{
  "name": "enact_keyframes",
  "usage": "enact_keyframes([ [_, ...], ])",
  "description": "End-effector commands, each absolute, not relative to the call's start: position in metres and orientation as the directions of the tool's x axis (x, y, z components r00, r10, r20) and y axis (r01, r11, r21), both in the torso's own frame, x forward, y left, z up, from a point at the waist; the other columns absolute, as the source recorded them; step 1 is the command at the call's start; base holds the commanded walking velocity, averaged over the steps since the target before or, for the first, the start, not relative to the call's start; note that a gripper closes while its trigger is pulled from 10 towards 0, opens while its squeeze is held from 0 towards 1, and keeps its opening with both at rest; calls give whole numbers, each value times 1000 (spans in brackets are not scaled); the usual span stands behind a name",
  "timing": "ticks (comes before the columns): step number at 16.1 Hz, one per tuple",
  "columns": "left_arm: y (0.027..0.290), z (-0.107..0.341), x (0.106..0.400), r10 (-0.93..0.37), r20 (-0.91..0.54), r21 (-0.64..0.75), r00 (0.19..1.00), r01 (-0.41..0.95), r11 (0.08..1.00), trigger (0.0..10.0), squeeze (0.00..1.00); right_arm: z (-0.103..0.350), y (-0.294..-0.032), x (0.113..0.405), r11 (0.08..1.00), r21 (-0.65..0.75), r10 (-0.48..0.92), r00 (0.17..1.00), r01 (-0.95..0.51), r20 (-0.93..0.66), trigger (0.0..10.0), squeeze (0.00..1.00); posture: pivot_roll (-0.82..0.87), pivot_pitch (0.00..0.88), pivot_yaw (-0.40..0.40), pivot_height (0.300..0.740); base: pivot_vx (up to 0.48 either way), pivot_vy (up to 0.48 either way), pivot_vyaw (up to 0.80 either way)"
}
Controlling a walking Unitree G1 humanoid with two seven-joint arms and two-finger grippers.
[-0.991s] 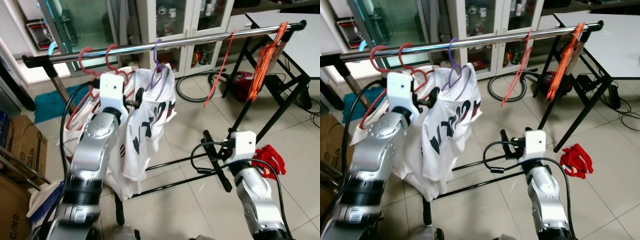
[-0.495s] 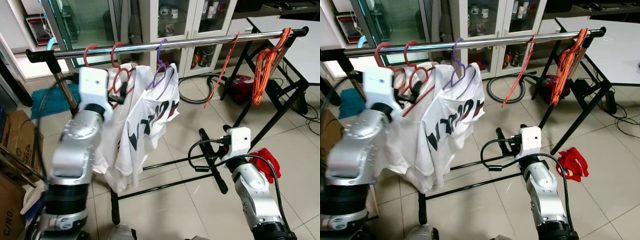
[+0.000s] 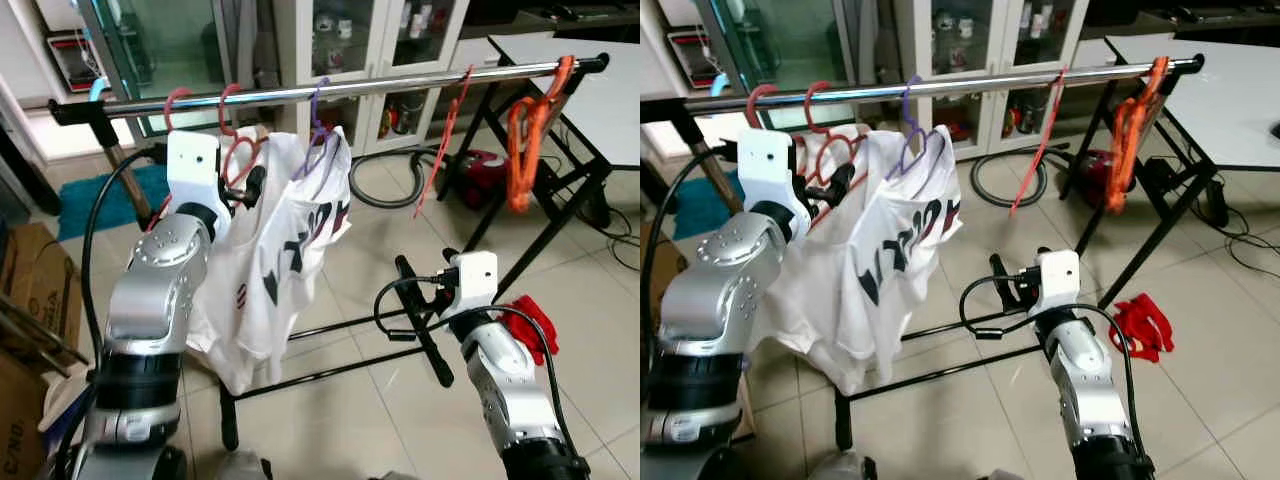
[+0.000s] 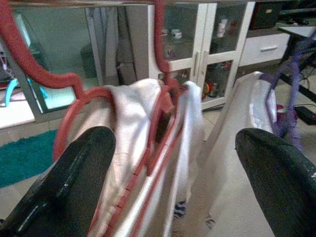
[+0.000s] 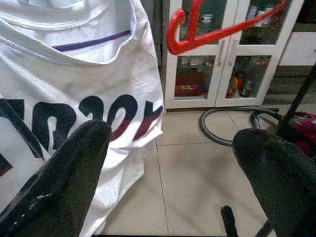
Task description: Hang hanger
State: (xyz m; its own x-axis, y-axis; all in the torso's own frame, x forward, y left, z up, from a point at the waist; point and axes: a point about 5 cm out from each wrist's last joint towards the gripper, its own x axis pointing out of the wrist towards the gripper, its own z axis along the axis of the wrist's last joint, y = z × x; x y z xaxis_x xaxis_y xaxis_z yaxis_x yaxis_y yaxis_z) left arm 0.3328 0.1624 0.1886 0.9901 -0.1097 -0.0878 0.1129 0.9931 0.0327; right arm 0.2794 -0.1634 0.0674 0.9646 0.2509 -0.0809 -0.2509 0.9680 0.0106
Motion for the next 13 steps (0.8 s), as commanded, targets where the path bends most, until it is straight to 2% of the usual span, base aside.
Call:
enact_keyframes([
  [1,164,195,337,-107,-60,41,992,110,993,10000,0,68,-163,281,969,6,248,965,-248,-82,10000,0,80,0,-23,740,0,0,0],
  [4,172,193,361,-79,-43,53,996,81,995,10000,0,70,-163,285,969,3,246,966,-247,-74,10000,0,63,0,-20,740,0,0,0],
  [11,170,187,388,-104,-50,63,993,107,992,10000,0,71,-163,284,975,4,220,974,-220,-54,10000,0,26,0,9,740,0,0,0],
  [12,171,186,391,-102,-53,59,993,105,993,8353,0,72,-163,285,977,5,213,976,-213,-49,10000,0,22,0,15,740,0,0,0],
  [13,172,186,392,-94,-50,61,994,97,993,0,0,72,-163,285,978,6,210,977,-210,-46,10000,0,22,0,15,740,0,0,0],
])
